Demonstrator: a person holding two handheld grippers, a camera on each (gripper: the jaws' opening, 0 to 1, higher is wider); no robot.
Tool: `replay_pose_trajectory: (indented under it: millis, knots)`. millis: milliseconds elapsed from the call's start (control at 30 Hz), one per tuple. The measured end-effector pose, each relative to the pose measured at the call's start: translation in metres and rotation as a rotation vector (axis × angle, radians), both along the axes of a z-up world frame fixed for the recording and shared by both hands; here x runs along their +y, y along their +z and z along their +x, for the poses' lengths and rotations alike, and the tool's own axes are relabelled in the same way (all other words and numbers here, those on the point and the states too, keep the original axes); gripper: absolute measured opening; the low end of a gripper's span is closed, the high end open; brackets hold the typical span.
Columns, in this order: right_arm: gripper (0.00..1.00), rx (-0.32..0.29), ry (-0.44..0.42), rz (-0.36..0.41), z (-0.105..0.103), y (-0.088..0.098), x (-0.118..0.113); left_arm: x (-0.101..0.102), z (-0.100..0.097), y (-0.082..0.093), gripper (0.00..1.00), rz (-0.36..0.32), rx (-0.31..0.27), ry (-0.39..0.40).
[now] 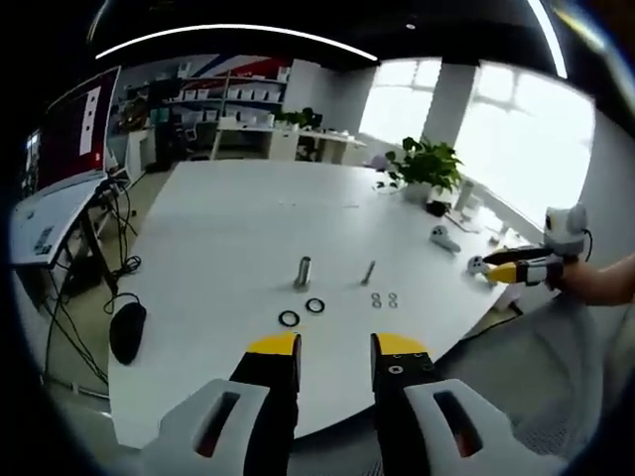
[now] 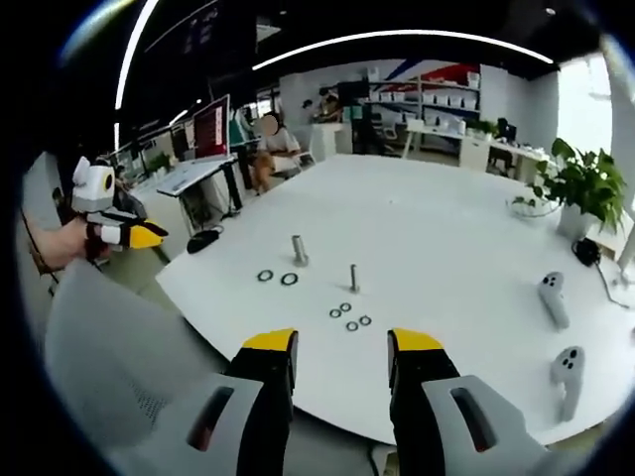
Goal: Place the washer onto the threaded stud by aligning its center hole with the stud, sliding it down to the base, and recovering from edge contact or off-axis alignment until the washer reaches the visible bottom stop.
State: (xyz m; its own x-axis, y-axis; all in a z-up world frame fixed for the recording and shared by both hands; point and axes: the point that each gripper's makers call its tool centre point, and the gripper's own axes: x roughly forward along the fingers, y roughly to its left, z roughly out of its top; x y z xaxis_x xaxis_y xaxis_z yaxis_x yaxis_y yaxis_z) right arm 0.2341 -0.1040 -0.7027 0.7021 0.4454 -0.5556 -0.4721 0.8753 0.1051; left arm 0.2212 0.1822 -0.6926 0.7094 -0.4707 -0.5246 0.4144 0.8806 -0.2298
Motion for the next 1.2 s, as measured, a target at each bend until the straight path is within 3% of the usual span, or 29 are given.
replay_pose_trajectory:
  millis: [167, 333, 433, 600, 933, 1200]
  knots:
    - [0.39, -0.003, 0.056, -0.005, -0.006, -0.001, 0.007, 0.017, 0.002, 0.002, 0.26, 0.039, -0.017, 0.092]
    - [0.41, 0.011, 0.079, 0.021, -0.006, -0.002, 0.012, 0.021, 0.008, 0.005, 0.27, 0.044, -0.025, 0.118]
    - [0.41, 0.036, 0.090, 0.026, -0.008, -0.006, 0.013, 0.016, 0.005, 0.000, 0.27, 0.080, -0.006, 0.100]
    - [0.41, 0.018, 0.067, 0.032, -0.005, -0.003, 0.010, 0.009, 0.003, -0.006, 0.28, 0.108, 0.028, 0.062]
    - [0.43, 0.020, 0.022, 0.047, -0.002, -0.001, 0.004, -0.004, -0.002, -0.013, 0.29, 0.086, 0.106, -0.018]
    - [0.44, 0.014, 0.037, 0.044, -0.002, 0.000, 0.008, 0.000, 0.020, -0.018, 0.29, 0.098, 0.130, -0.043]
